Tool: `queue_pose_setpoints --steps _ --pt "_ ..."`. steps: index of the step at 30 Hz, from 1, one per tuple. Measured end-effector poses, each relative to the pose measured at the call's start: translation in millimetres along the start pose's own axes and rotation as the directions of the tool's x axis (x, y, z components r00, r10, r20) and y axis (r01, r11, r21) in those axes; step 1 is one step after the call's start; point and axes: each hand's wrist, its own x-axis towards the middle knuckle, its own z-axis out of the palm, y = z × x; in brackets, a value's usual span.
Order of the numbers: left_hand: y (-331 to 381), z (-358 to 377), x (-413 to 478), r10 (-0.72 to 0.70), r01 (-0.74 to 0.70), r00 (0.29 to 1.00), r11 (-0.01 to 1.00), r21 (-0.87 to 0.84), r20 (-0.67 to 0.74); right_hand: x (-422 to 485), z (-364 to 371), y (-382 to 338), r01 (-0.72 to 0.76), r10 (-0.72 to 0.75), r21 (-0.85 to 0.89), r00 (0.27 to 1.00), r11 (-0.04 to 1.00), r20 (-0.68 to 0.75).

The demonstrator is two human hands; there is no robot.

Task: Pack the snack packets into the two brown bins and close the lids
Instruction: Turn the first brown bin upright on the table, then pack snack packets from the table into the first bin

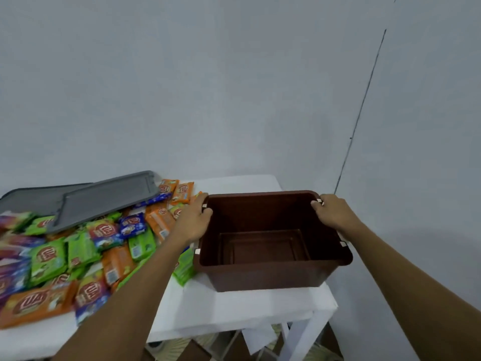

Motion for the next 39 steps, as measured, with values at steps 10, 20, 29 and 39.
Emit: queue_pose_setpoints --steps 10,20,29,39 --pt "-2 -13 -7 -0.025 0.022 0.997 0.999 0.043 0.07 -3 11 0 0.018 -0.019 0.017 1.0 1.0 0.011" --pt "-6 -35 -25 0.014 -0.018 0.999 0.996 0.086 0.052 -13 26 -19 0.069 -0.072 0.075 0.997 0.995 0.032" --pt "-21 -37 -27 0.104 -0.087 0.993 0.955 0.284 -0.047 -23 25 -29 0.305 -0.322 -0.196 0.945 0.932 -0.061" --pt "-64 -85 -65 0.167 -0.13 0.985 0.872 0.472 -0.038 -56 45 -98 0.649 -0.665 -0.217 0.747 0.729 -0.002"
